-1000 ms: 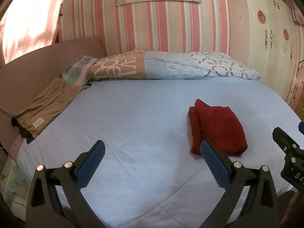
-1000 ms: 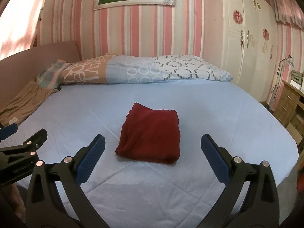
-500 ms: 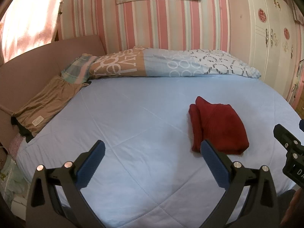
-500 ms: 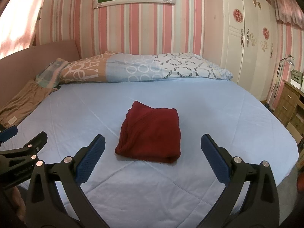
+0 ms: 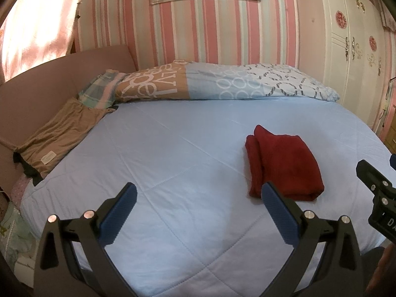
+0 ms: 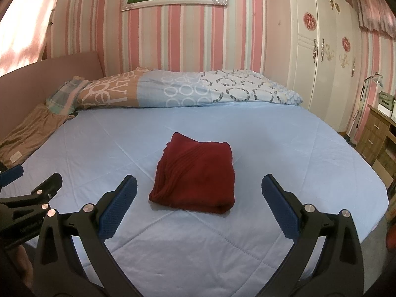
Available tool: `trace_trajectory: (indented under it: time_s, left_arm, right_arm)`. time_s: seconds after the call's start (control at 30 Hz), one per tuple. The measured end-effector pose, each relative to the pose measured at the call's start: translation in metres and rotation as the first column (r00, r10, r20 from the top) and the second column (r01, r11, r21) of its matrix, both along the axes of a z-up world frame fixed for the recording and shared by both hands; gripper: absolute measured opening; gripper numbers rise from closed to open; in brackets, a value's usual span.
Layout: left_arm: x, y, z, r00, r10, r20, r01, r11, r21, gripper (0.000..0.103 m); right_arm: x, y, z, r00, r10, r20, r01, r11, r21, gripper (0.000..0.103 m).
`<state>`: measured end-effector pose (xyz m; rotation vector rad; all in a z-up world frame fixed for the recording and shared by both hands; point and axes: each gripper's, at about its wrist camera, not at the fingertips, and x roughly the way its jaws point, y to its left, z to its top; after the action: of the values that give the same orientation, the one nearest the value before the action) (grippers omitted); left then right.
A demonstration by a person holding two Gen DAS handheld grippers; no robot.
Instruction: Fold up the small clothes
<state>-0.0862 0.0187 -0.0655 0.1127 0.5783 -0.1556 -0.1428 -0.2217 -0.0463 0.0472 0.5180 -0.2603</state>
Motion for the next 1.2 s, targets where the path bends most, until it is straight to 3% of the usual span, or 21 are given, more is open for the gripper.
trace_trajectory:
  time_s: [1.2]
  left_arm:
    - [0.0007, -0.0014, 0.0041, 1.000, -0.002, 0.013, 0.002, 1.000, 0.015, 0.101]
  right_arm:
    - [0.0018, 0.0005, 0.0024, 1.000, 0.002, 0.008, -0.001, 1.000, -0.012, 0.100]
